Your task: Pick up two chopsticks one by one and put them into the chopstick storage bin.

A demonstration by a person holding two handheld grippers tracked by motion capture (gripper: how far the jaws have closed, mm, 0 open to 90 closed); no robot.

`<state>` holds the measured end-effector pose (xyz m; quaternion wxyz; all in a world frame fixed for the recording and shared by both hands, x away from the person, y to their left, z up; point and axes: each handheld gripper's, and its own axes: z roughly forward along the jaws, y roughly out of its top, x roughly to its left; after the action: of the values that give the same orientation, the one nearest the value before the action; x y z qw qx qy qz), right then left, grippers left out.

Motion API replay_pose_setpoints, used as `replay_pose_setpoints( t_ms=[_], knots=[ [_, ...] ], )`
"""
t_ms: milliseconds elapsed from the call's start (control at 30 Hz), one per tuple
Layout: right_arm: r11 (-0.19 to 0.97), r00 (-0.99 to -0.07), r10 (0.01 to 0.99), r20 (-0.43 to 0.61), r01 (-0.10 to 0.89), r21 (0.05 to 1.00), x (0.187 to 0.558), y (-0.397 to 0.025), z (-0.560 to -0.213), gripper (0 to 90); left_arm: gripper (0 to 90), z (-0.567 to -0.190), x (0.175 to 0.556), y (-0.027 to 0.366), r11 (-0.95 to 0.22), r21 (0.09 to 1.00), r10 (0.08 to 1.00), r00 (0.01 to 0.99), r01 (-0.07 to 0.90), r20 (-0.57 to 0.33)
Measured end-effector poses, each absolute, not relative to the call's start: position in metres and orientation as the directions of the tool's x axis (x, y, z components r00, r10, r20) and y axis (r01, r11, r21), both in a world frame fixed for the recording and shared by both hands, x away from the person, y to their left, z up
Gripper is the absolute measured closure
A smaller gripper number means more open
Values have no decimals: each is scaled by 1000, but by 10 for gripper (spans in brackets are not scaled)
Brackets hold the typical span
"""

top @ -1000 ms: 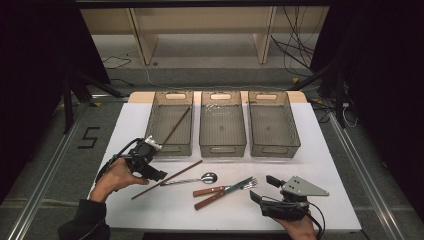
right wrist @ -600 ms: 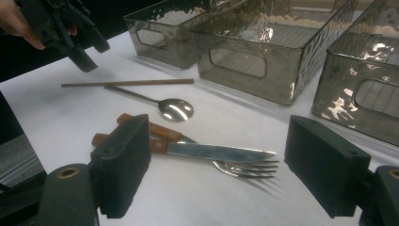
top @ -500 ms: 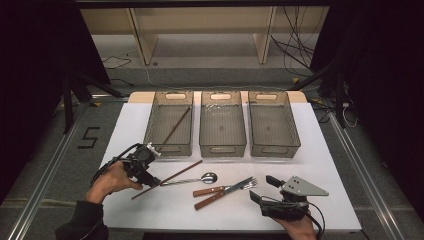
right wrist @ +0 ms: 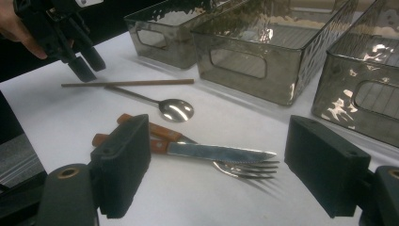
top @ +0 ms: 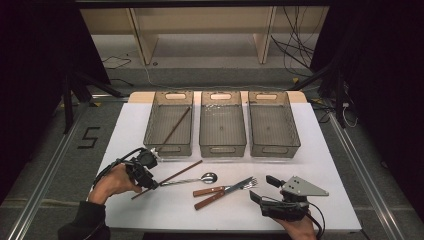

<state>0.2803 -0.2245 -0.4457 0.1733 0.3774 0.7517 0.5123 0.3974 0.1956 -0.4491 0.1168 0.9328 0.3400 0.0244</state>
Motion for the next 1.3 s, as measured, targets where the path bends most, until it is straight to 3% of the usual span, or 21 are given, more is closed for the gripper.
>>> replay_pose_setpoints(
  t_ms=[600, 1300],
  knots=[
    [194, -659, 742, 123, 387, 901, 280, -224, -446, 238, 757, -462, 400, 191, -765, 207, 617, 786, 610, -38],
    [198, -660, 741, 122, 389, 900, 280, -223, -446, 240, 847, -462, 398, 186, -801, 206, 573, 819, 563, -11]
  ],
)
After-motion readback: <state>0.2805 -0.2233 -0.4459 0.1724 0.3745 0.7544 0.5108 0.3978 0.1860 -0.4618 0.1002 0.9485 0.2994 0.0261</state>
